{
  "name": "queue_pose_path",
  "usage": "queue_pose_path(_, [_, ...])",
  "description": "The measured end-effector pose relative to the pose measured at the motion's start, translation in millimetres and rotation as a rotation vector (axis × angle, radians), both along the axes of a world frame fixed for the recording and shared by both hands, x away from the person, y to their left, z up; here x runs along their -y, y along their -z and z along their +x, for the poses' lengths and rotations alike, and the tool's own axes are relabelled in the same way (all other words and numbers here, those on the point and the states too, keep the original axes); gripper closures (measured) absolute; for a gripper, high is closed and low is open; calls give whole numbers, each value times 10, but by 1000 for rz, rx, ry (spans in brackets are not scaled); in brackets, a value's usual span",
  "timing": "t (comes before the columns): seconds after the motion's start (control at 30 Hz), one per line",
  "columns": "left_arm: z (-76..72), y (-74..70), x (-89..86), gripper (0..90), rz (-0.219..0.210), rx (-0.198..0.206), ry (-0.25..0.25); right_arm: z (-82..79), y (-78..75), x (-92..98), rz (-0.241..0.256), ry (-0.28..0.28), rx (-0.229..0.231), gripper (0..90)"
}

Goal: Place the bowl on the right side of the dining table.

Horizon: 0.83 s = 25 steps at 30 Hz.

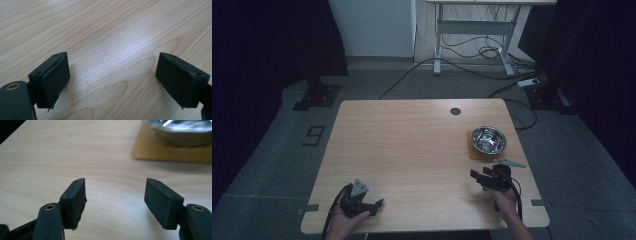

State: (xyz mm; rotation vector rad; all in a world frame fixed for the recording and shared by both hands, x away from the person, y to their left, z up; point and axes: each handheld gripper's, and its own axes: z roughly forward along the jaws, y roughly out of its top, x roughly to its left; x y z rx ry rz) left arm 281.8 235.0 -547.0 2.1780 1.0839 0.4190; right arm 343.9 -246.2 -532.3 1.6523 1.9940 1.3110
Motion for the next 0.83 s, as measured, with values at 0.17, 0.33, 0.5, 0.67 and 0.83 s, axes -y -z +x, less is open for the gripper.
queue_pose_path(0.17, [0, 0, 0, 117, 0, 0, 0, -58, 65, -286, -9, -108, -22, 338])
queue_pose_path(0.33, [-4, 0, -1, 121, -1, 1, 1, -101, 112, -482, -38, -178, -30, 339])
queue_pose_path(0.5, [-6, 0, -1, 122, -1, 1, 1, -156, 150, -640, -99, -216, -31, 323])
queue_pose_path(0.67, [-9, -1, -1, 123, -1, 1, 1, -157, 150, -631, -89, -218, -35, 322])
queue_pose_path(0.83, [-8, -1, -1, 124, -2, 1, 0, -138, 142, -602, -74, -236, -46, 297])
